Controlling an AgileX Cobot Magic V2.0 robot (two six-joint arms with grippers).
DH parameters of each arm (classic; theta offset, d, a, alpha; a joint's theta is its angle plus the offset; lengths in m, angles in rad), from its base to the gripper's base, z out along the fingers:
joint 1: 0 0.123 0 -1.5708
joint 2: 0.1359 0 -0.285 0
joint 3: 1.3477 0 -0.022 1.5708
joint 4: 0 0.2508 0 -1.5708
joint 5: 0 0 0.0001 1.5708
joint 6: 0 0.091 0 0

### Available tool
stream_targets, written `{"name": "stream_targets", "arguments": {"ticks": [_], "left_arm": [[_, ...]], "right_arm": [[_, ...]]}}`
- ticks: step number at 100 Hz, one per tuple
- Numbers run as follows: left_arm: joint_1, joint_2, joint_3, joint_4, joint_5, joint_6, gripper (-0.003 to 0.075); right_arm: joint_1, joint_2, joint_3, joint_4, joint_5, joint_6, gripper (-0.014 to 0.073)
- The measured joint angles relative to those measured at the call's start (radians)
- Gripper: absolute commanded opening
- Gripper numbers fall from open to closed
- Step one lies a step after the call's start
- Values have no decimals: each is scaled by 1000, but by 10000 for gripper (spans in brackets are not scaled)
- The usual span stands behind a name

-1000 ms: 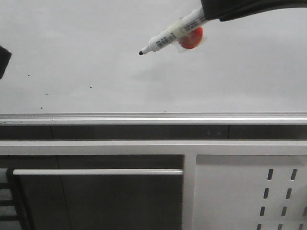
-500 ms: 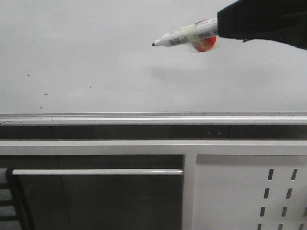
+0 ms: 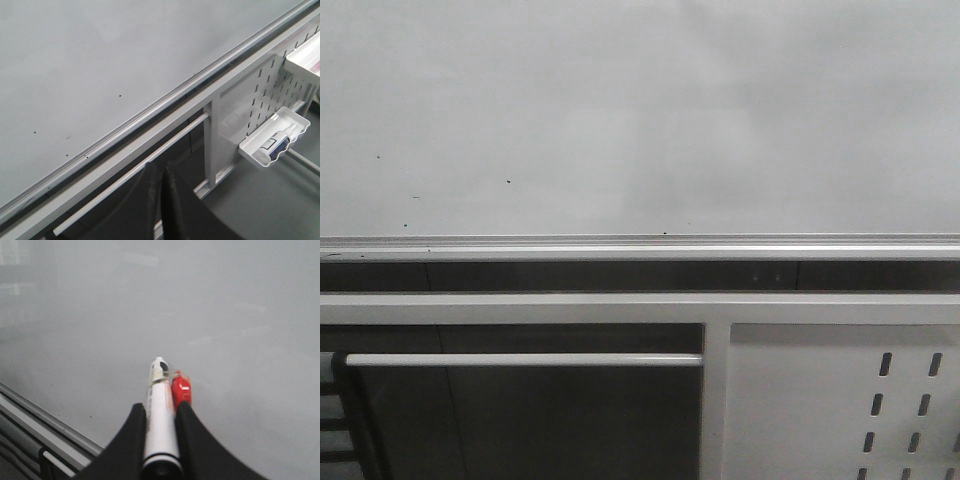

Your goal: Write number 1 on whiteboard

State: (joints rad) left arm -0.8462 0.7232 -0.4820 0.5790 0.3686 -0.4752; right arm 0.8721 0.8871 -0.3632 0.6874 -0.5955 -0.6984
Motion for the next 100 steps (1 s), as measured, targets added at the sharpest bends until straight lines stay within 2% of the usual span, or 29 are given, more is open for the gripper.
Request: {"name": "stream_targets", "arguments": {"ticks": [30, 100], "left_arm": [[0, 0, 0, 6, 0, -12, -18], [0, 0, 0, 8, 0, -19, -18]], "right_arm": [[0, 10, 0, 5, -7, -1, -70], [4, 250, -56, -27, -100, -1, -71]]}}
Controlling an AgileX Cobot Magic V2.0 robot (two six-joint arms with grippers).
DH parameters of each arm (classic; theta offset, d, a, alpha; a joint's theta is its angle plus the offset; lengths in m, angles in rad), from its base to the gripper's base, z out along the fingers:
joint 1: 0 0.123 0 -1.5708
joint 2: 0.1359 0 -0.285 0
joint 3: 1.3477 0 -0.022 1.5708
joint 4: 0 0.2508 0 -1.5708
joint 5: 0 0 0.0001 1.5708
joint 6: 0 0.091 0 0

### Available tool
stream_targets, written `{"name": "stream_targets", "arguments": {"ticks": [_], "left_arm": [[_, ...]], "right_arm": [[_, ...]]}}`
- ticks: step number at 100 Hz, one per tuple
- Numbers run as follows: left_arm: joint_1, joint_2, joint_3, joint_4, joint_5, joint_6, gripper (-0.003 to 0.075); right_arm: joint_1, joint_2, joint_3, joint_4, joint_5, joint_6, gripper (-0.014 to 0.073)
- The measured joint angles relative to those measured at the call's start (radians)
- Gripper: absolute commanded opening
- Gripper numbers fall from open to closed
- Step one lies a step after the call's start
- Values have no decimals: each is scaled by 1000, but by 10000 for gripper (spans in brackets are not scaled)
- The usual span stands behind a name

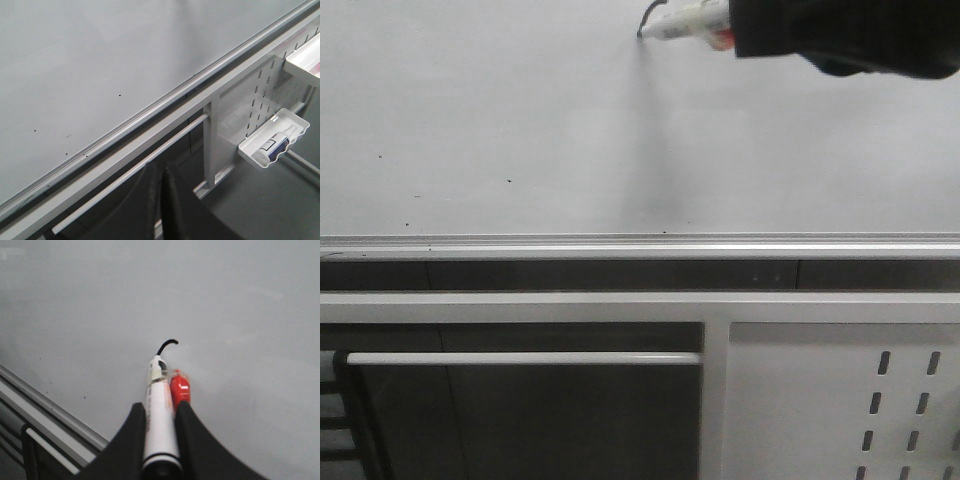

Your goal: Write number 1 on whiteboard

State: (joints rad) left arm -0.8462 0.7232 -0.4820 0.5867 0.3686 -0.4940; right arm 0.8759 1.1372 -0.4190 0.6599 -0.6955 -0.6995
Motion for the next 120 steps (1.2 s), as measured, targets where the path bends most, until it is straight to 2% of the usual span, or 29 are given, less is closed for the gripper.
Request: {"name": "stream_targets", "arguments": {"ticks": [43, 73, 84, 97, 108, 120], "left_arm": [[0, 0, 0, 2, 0, 0, -18], [0, 0, 0, 2, 0, 0, -18], [0, 0, 0, -2, -3, 0, -18], [0, -1, 0, -2, -50, 0, -13], [-17, -1, 0, -2, -124, 61, 59], [-80, -1, 0, 12, -176, 156, 244]], "right_arm": [[4, 94, 14, 7, 29, 0, -71], [40, 63, 16, 48, 42, 0, -71], [82, -11, 16, 69, 110, 0, -71], [101, -100, 16, 82, 260, 0, -71], [101, -151, 16, 85, 382, 0, -71], [101, -173, -10, 85, 536, 2, -71]]}}
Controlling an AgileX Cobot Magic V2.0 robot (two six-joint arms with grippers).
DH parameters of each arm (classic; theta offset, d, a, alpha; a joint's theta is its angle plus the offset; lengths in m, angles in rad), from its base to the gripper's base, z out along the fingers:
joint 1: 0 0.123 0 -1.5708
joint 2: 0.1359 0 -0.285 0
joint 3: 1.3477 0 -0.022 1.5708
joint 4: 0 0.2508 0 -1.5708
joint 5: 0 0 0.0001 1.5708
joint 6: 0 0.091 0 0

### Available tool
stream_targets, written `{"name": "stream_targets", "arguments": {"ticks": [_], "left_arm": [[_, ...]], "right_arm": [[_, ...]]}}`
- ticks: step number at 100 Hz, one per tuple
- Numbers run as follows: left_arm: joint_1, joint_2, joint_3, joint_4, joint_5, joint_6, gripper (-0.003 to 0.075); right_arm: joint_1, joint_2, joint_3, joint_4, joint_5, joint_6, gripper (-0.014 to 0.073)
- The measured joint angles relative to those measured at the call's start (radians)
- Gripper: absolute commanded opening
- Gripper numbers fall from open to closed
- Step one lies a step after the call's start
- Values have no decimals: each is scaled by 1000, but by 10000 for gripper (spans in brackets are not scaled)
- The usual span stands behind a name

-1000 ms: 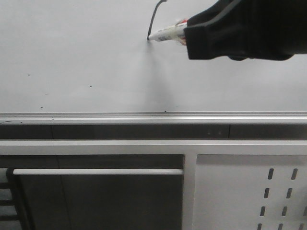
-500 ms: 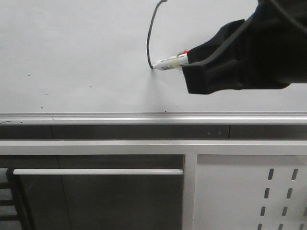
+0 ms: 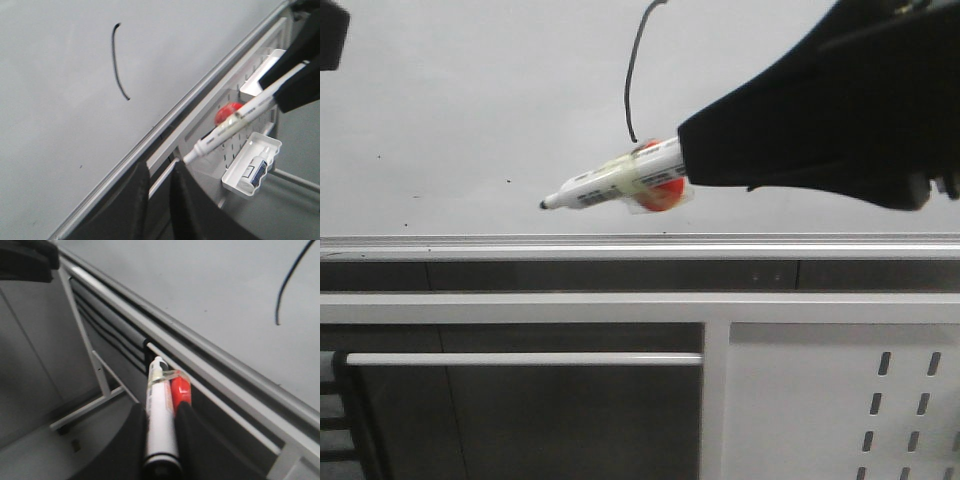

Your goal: Write number 1 on whiteboard

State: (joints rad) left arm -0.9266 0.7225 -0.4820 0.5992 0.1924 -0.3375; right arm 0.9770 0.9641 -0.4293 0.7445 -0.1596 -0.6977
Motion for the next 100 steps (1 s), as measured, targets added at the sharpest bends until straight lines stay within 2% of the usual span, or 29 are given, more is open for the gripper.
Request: {"name": "stream_targets", "arguments": {"ticks": [6, 10, 14, 36, 55, 90, 100], "left_arm": [[-45, 0, 0, 18, -1, 44, 354], [-78, 0, 0, 36, 4, 64, 401], [-104, 0, 0, 58, 21, 80, 417], [-230, 0, 0, 185, 198, 101, 377], [-253, 0, 0, 260, 296, 105, 358], [-253, 45, 0, 356, 304, 105, 357], [-253, 50, 0, 377, 295, 103, 329]], "right_arm": [[0, 0, -31, 0, 55, 0, -71], [0, 5, -54, 0, 87, 0, -71], [0, 13, -74, 0, 114, 0, -71], [0, 96, -189, -5, 224, 0, -71], [0, 148, -250, -6, 272, 0, -71], [0, 150, -336, 0, 304, 0, -71], [0, 150, -337, 5, 318, 0, -71]]}}
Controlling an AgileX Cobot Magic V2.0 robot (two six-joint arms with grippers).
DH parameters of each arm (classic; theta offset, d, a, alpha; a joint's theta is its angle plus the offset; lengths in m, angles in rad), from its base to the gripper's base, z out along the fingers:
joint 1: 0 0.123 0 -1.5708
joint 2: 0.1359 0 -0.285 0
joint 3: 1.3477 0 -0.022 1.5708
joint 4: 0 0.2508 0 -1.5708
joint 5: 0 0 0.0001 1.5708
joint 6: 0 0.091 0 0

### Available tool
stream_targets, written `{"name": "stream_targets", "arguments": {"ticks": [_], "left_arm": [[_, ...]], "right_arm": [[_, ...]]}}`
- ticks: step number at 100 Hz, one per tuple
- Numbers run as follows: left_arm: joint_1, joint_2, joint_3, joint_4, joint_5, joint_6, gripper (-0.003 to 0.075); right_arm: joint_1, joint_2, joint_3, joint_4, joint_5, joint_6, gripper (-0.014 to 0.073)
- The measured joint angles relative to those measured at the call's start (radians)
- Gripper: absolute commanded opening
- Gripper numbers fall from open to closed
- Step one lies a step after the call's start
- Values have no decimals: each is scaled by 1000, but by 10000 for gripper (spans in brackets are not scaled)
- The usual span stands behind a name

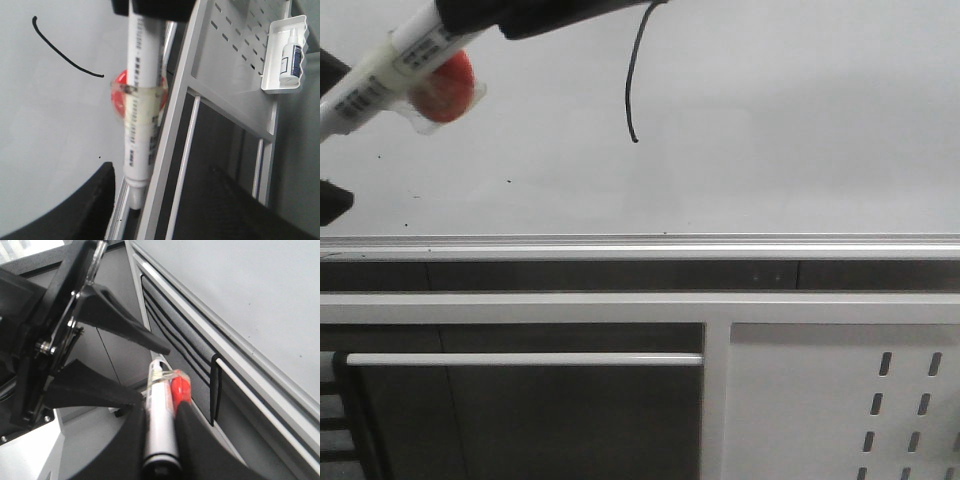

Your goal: Write number 1 on whiteboard

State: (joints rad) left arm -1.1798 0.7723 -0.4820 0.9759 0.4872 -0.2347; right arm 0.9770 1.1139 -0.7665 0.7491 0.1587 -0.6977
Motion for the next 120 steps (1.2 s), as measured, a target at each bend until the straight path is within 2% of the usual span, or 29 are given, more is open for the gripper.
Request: {"name": "stream_targets", "arguments": {"ticks": [22, 67, 85, 92, 120], "left_arm": [[0, 9, -6, 44, -6, -43, 252], [0, 76, -8, 54, -63, -91, 247], [0, 150, -28, 56, -63, -131, 111], [0, 159, -51, 56, -50, -144, 84], [0, 170, -99, 85, -31, -152, 85]], "right_arm": [[0, 0, 0, 9, 13, 0, -71], [0, 0, 0, 16, 37, 0, -71], [-16, 2, 0, 16, 66, 0, -71], [-42, 2, 0, 16, 82, 0, -71], [-118, -4, -12, 34, 129, 2, -71]]}}
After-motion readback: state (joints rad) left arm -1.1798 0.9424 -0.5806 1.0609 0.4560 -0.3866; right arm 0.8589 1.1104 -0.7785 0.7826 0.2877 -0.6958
